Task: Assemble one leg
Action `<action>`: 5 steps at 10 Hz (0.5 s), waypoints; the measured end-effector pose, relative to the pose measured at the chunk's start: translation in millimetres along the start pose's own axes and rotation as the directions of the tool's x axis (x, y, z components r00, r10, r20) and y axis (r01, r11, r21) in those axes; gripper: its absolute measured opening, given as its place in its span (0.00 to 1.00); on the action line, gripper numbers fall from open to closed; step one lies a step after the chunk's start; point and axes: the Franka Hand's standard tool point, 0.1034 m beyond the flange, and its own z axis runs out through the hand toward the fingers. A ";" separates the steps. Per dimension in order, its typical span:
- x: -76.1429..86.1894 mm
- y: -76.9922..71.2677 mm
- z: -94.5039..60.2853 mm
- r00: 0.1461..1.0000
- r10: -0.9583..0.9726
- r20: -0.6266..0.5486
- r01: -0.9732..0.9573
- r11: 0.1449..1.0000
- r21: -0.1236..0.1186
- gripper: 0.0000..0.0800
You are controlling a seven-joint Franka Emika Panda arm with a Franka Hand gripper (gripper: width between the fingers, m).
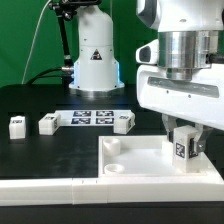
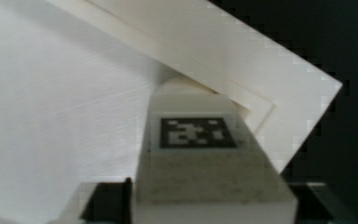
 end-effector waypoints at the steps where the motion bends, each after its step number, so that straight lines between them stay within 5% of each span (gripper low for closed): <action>1: 0.0 0.0 0.2 0.999 -0.036 0.000 0.036 0.999 0.000 0.60; 2: -0.8 -0.1 0.6 0.998 -0.060 -0.001 0.060 0.998 0.000 0.75; 5: -7.4 -1.2 1.5 0.935 -0.355 0.000 0.355 0.935 -0.006 0.81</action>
Offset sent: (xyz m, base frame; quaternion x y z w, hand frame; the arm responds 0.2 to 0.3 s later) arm -0.0024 0.0052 -0.0031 -0.0327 0.0179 -0.2147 0.9760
